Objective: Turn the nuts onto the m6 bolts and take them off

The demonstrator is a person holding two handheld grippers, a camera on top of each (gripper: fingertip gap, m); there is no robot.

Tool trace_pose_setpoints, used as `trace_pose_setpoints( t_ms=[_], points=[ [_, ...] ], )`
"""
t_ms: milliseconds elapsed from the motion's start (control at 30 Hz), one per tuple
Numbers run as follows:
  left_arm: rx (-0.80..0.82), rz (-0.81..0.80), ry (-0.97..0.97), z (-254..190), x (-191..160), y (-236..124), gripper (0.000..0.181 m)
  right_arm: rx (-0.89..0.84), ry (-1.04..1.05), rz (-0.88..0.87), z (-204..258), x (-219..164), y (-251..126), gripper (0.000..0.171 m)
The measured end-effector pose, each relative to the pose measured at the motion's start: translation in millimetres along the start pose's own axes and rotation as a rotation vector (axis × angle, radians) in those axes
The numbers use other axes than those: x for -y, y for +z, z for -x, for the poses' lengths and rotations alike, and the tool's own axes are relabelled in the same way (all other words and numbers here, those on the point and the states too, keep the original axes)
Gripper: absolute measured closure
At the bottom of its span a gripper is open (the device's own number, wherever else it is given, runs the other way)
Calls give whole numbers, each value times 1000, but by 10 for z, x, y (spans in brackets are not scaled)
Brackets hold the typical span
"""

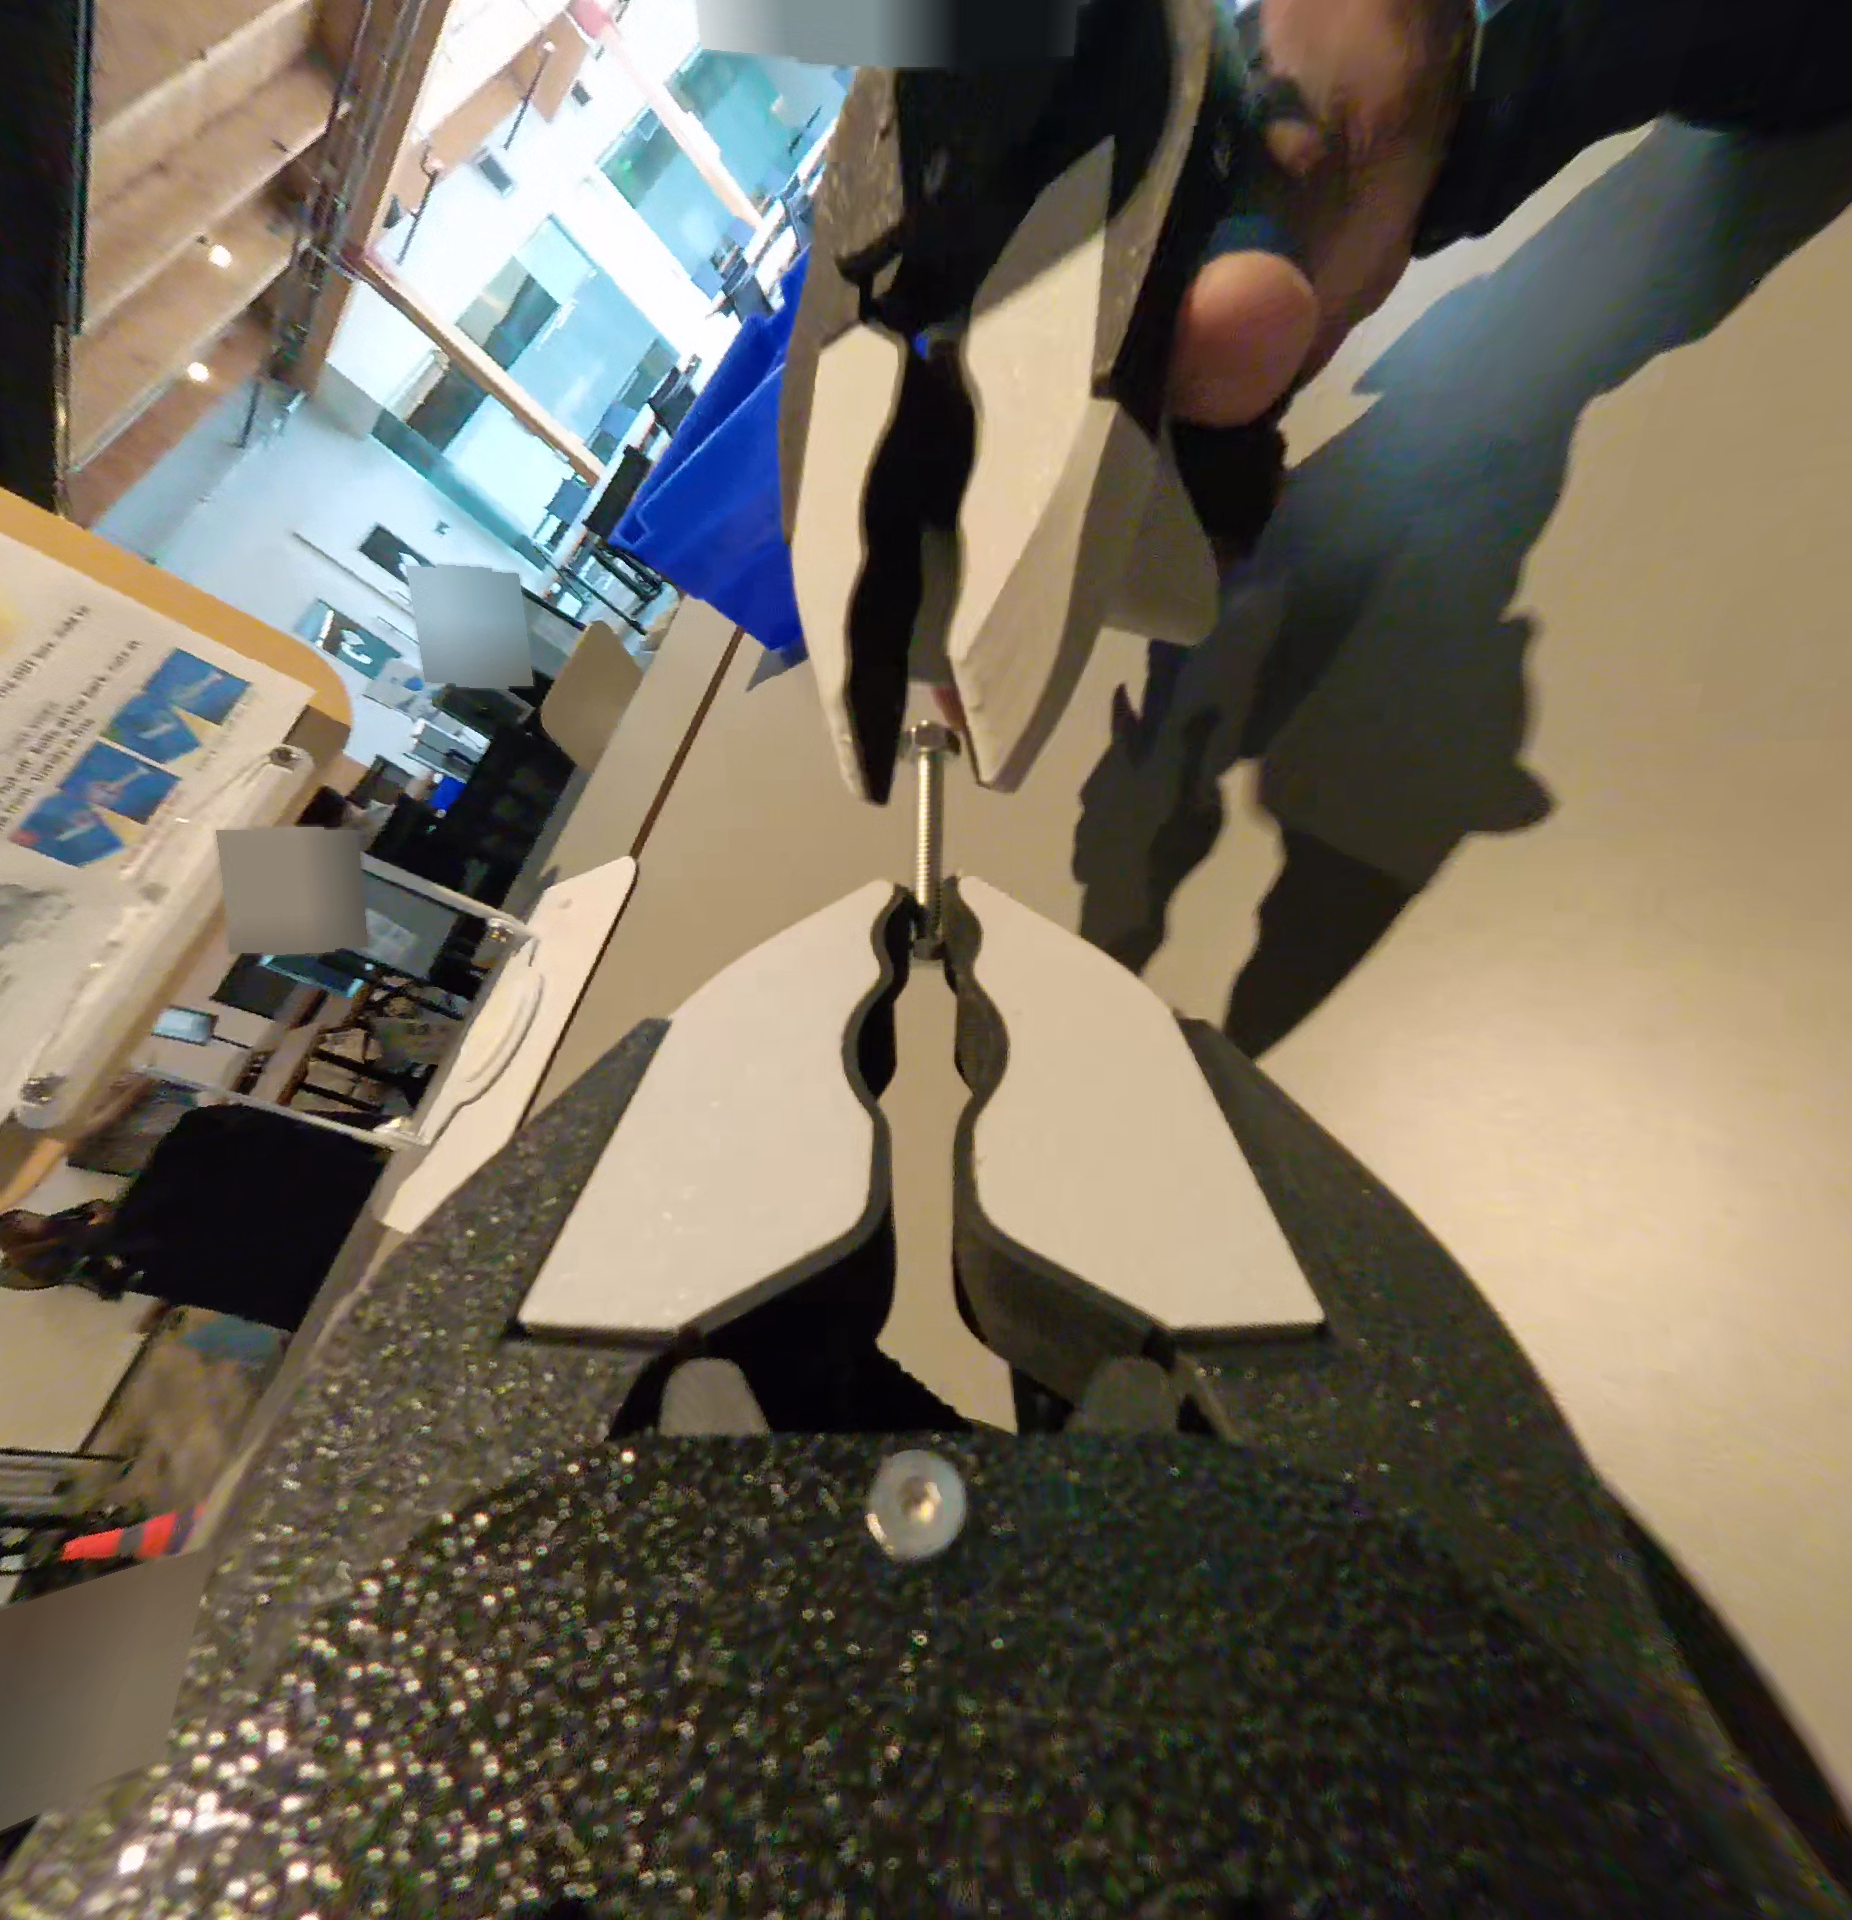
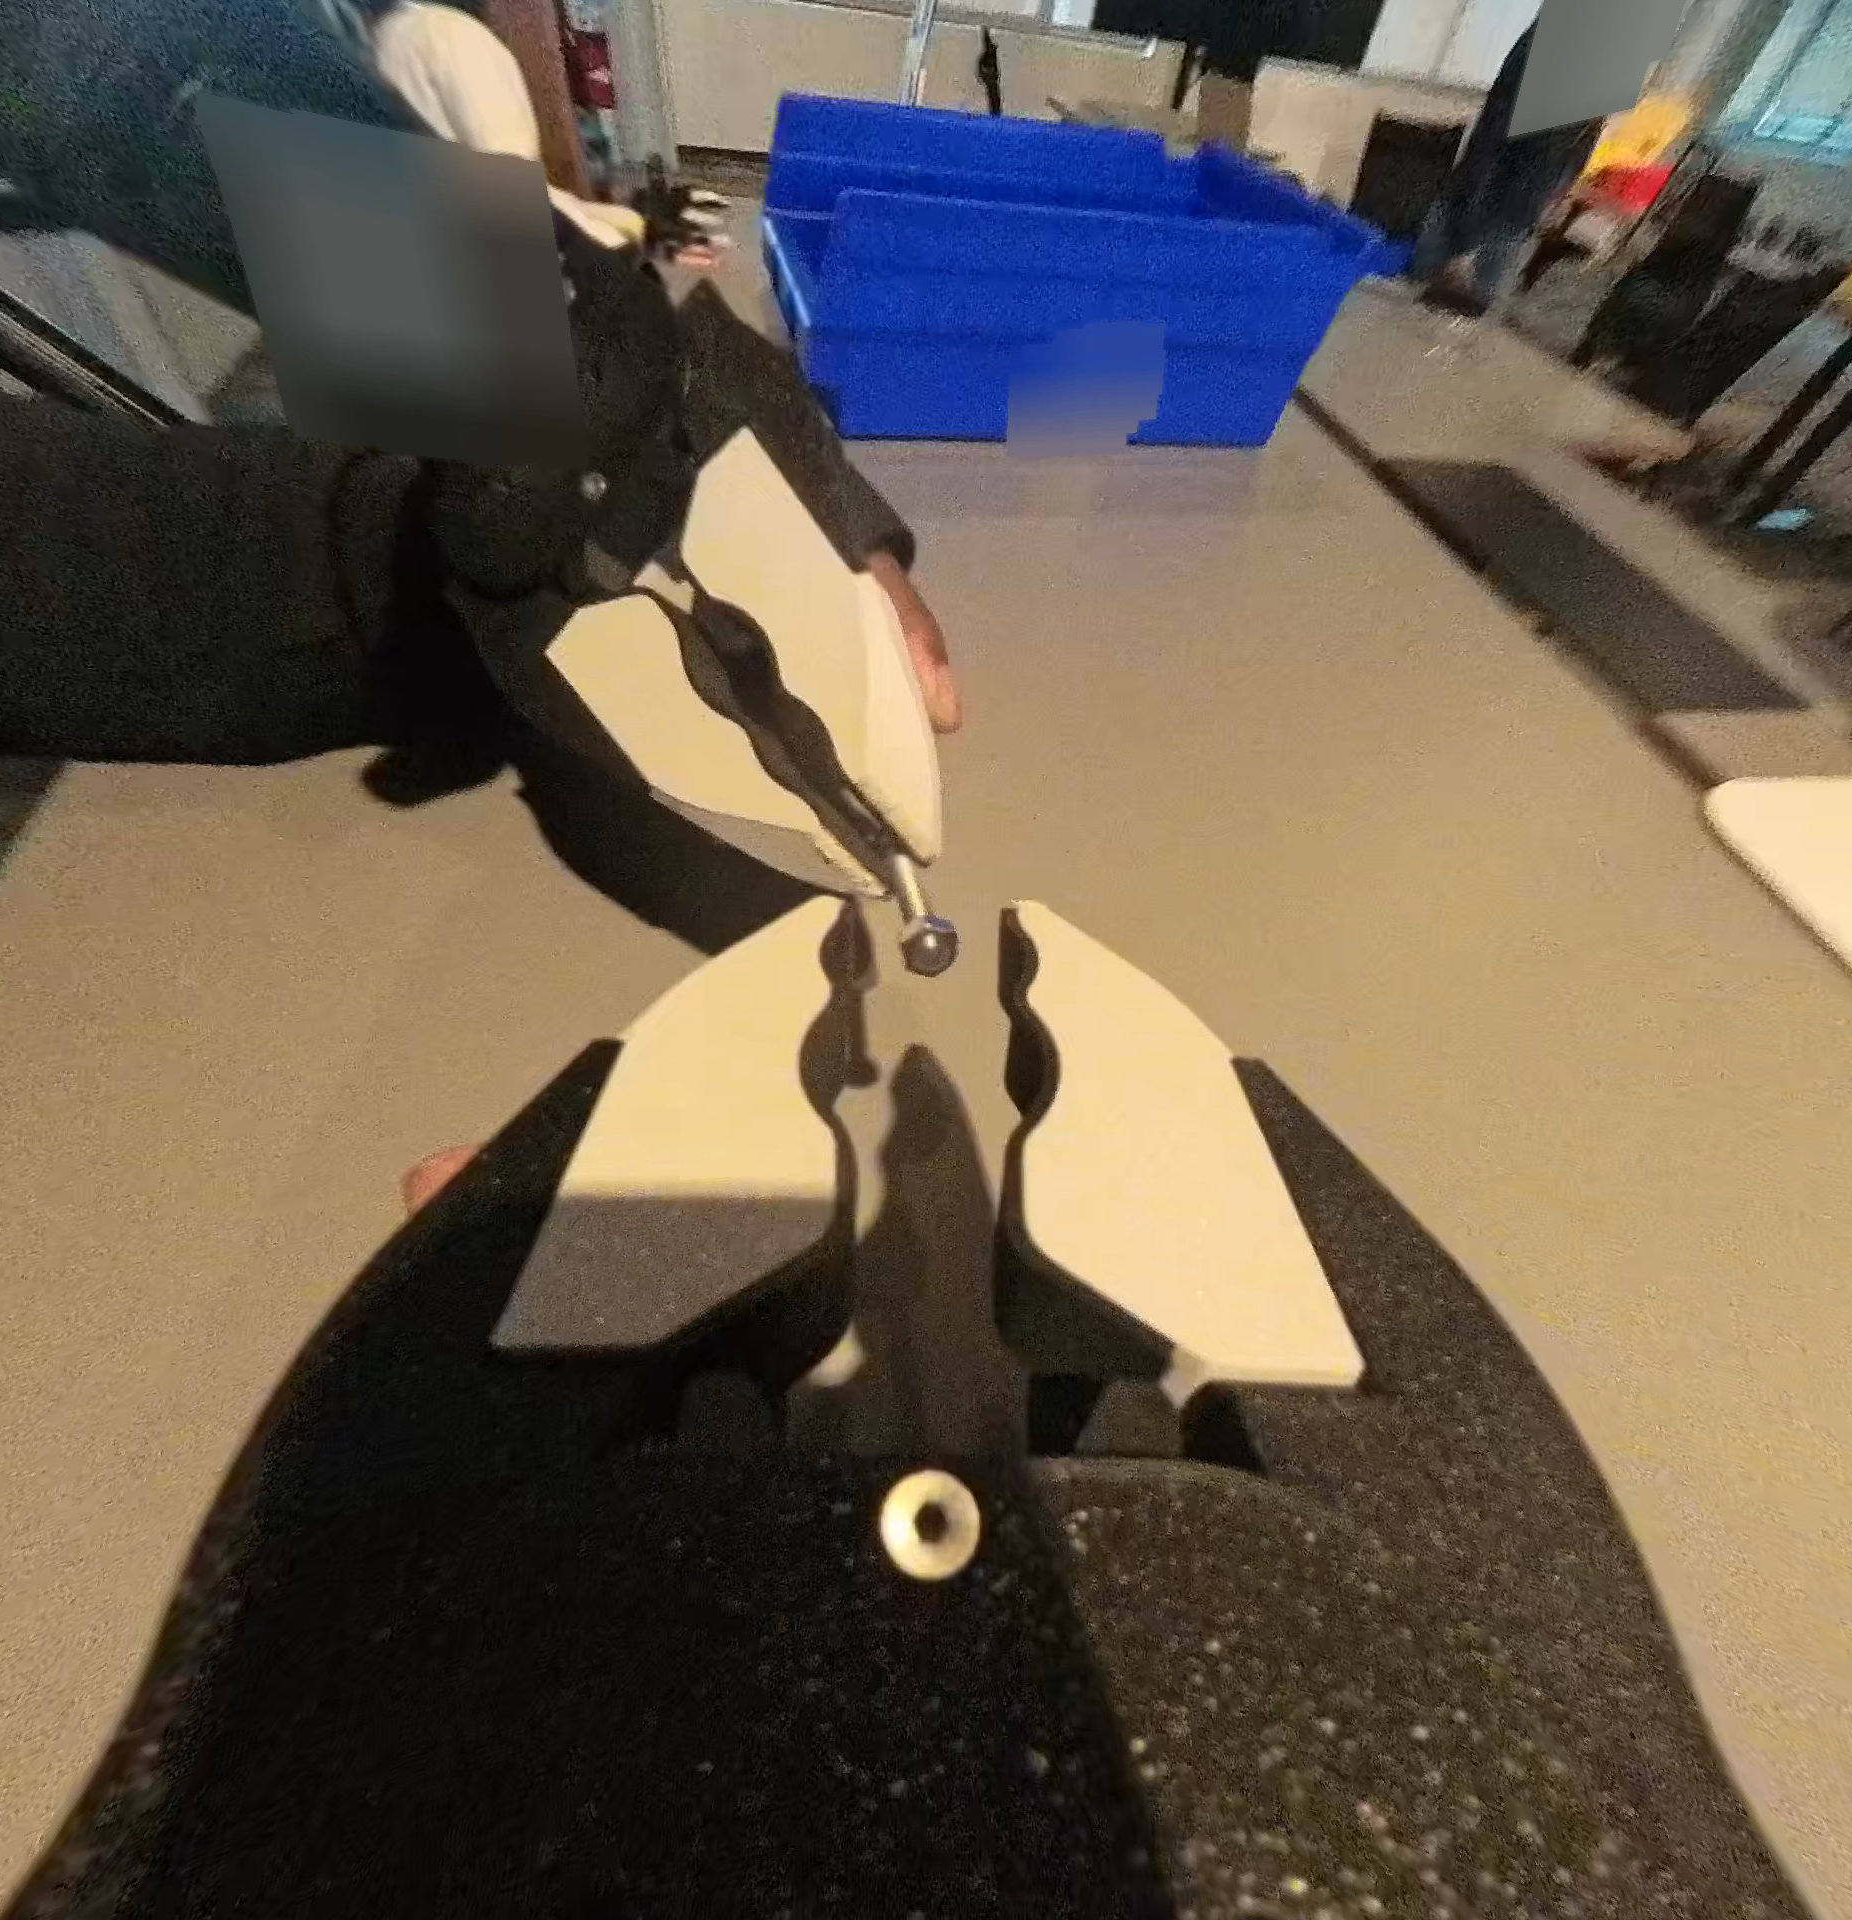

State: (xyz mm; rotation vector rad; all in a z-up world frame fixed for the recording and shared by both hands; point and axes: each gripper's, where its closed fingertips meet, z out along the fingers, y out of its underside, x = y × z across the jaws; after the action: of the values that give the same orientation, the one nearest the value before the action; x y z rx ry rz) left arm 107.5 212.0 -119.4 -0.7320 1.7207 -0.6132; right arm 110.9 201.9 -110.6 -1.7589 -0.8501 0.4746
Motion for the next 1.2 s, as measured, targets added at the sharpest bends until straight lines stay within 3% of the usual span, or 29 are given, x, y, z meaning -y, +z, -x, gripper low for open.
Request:
trace_pose_setpoints(
  t_ms=[67, 133, 333, 400, 467, 533, 700, 867, 933, 1000, 1133, 1200],
  points=[
    [4, -3, 10, 7, 11, -7, 176, 30, 35, 23, 29, -48, 32, 146],
    [-18, -3, -2, -17, 5, -10, 176, 8, -47, 39, 25, -79, 47, 161],
    [-217, -12, -166, -233, -31, -30, 176, -112, -709, 100, 76, -237, 59, 161],
    [-217, -2, -155, -255, -50, -14, 176, -136, -789, 118, 79, -277, 67, 156],
    [-190, -19, -149, -214, -16, -13, 176, -125, -669, 117, 66, -262, 72, 133],
    [-141, -25, -124, -142, 2, -23, 176, -105, -494, 119, 37, -230, 63, 123],
    [-45, 37, -1, -51, -79, -20, 176, -21, -66, 21, 6, -39, 33, 128],
    [-33, 41, 45, -62, -63, -10, 176, 34, 107, 22, 13, -49, 67, 140],
    [-53, 38, 23, -81, -62, -12, 176, 31, 29, 56, 42, -102, 87, 161],
    [-97, 31, -32, -122, -67, -15, 176, -11, -176, 67, 57, -123, 88, 161],
    [-209, 18, -147, -242, -67, -18, 176, -158, -822, 83, 116, -188, 76, 161],
    [-186, 3, -152, -211, -45, -13, 176, -166, -813, 65, 136, -164, 72, 152]
  ],
)
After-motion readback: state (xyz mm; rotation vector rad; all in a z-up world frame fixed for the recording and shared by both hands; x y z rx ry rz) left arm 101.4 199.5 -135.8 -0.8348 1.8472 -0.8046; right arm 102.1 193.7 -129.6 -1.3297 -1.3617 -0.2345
